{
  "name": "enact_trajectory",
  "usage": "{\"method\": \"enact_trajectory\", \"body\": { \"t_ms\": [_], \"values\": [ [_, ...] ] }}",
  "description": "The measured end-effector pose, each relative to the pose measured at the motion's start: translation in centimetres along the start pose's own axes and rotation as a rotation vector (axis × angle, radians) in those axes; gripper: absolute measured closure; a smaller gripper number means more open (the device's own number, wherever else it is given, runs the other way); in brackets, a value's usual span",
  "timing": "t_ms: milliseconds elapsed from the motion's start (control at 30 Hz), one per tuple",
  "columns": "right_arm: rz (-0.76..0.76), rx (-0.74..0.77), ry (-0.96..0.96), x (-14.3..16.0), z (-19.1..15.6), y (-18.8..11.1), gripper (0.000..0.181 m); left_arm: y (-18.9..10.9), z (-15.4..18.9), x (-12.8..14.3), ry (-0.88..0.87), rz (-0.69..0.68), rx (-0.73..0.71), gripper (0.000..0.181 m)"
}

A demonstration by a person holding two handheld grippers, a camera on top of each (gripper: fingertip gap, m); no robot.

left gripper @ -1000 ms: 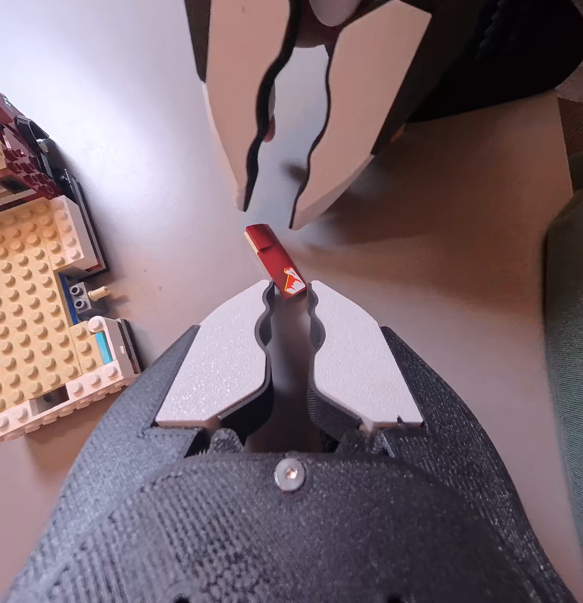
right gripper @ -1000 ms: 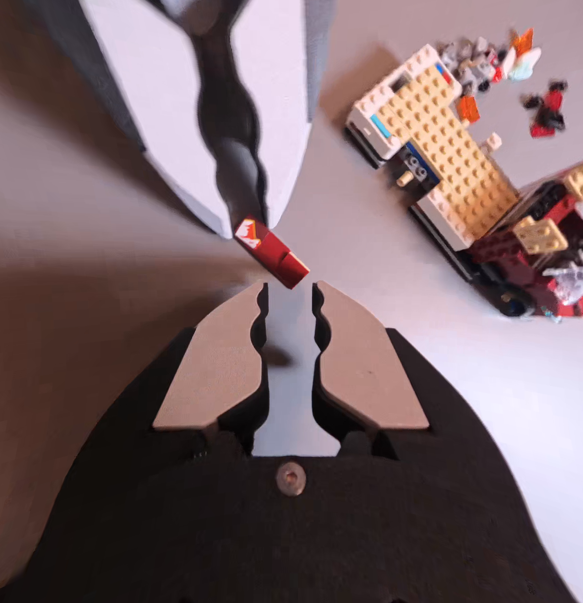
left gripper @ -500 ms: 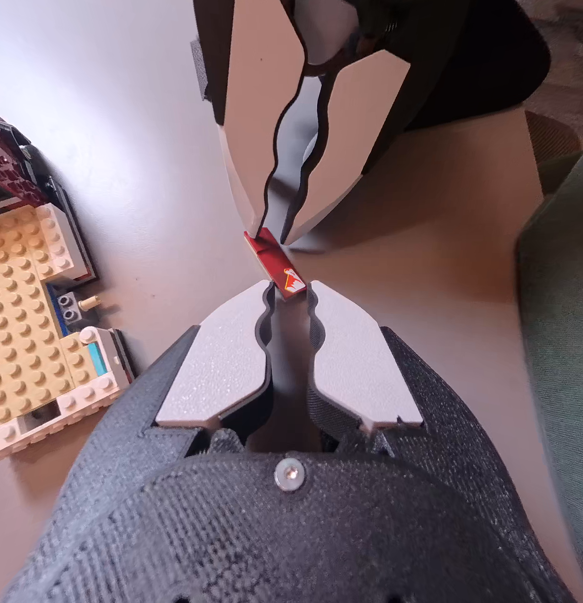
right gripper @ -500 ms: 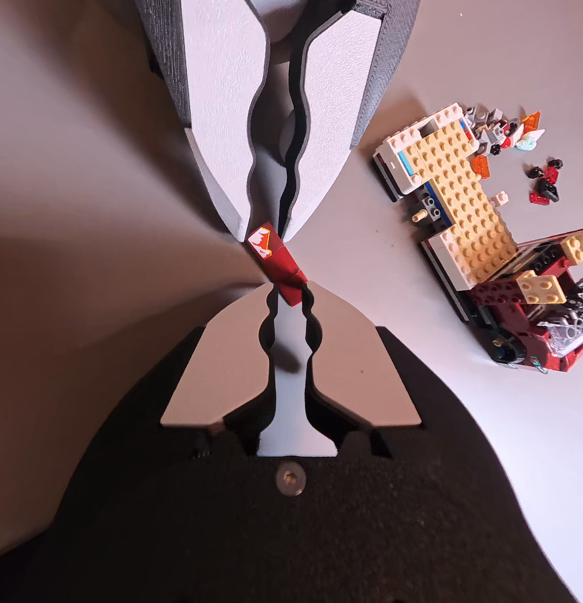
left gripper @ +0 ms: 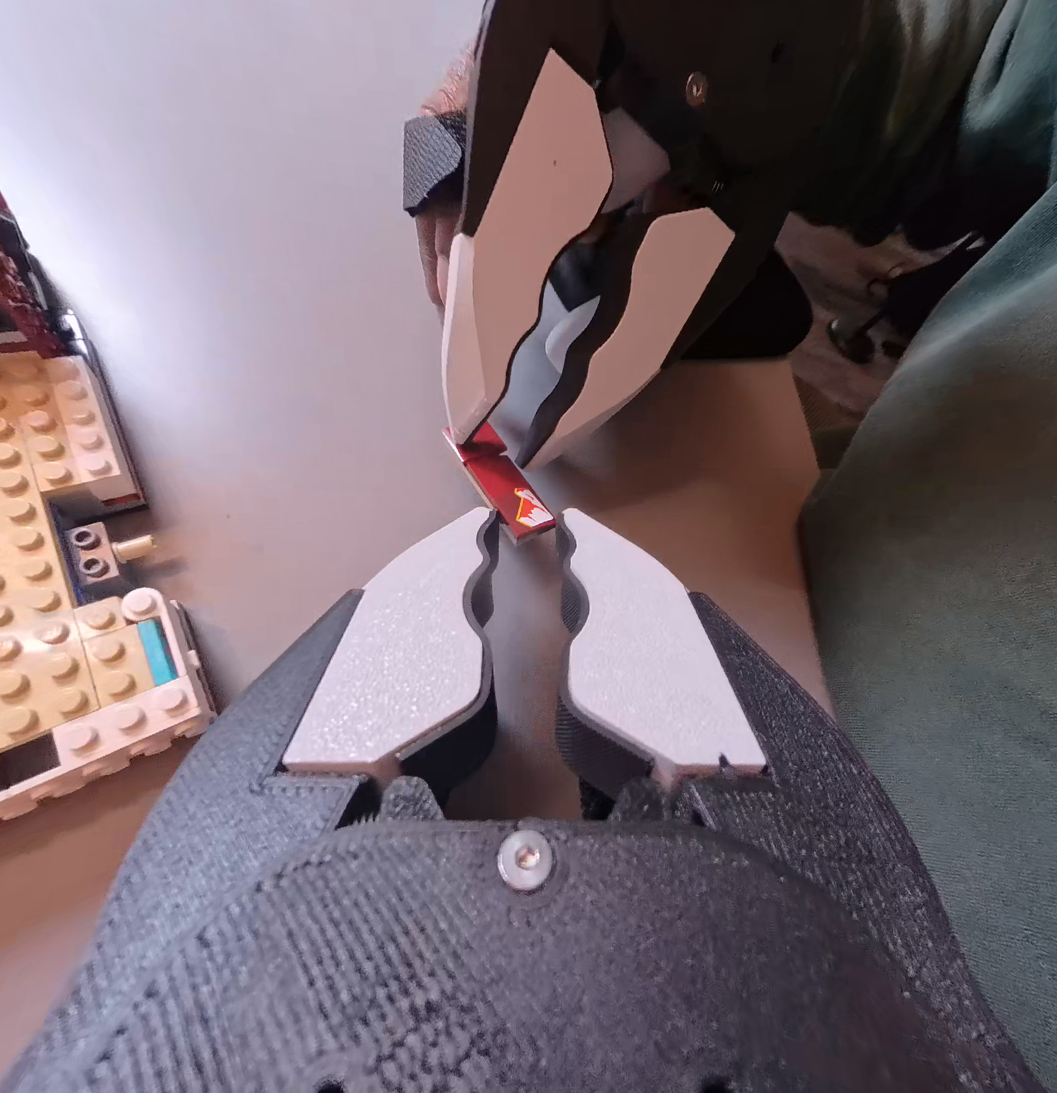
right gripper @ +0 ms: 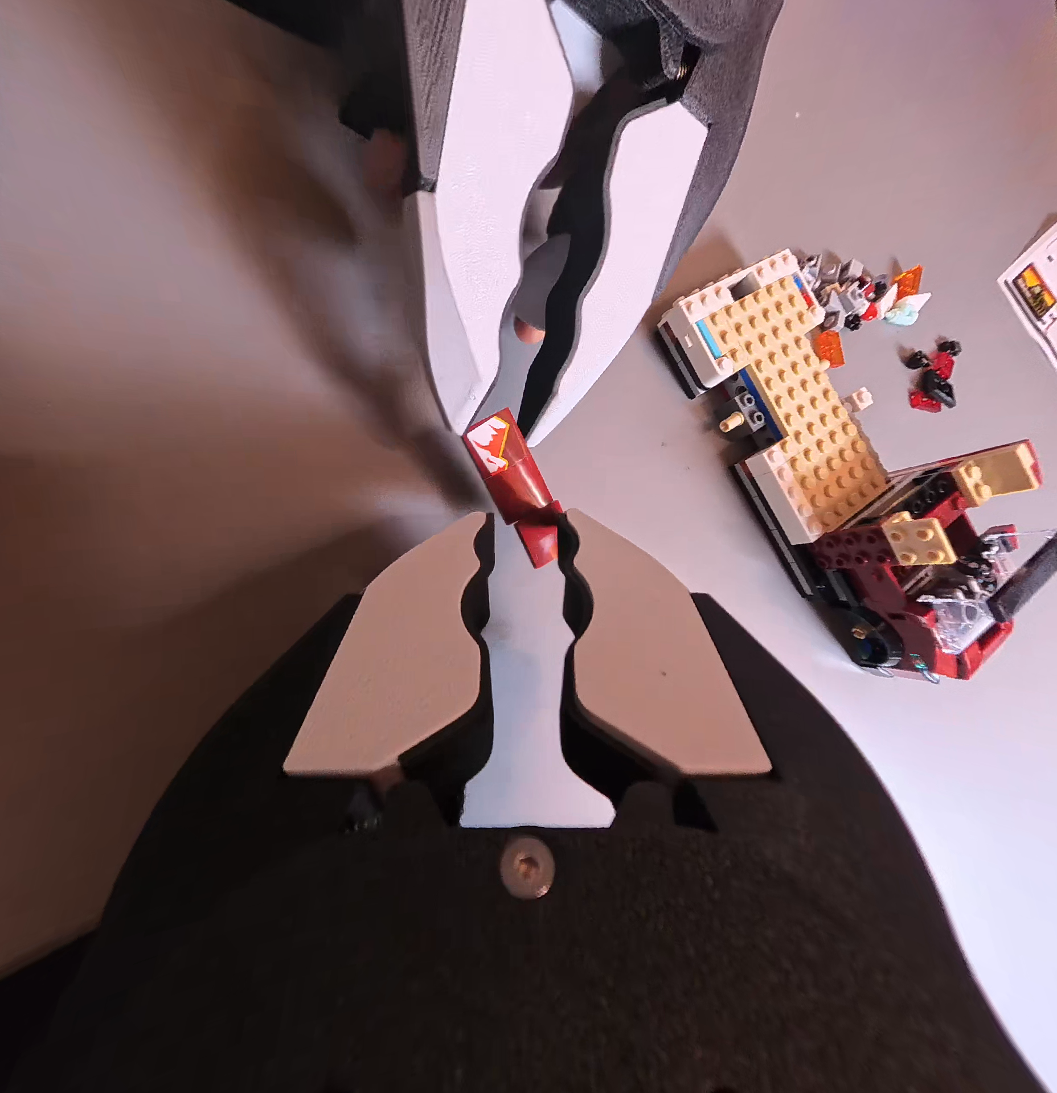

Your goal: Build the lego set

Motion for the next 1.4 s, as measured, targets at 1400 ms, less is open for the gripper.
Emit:
{"method": "enact_trajectory", "body": {
  "t_ms": [1400],
  "values": [
    [0.262, 0.539, -0.464, -5.5, -0.2, -6.1, 0.172, -5.7, 3.6, -5.4, -0.006, 0.155, 0.420, 0.163]
  ]
}}
Point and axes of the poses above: each gripper's, where its closed fingertips meet, y out along the fingers, x out of its underside, z = x × y across the jaws, the point moved 7 cm from there along -y, back along the fingers, and after that the axes turned 9 degrees about -y, right-handed, at the moved point
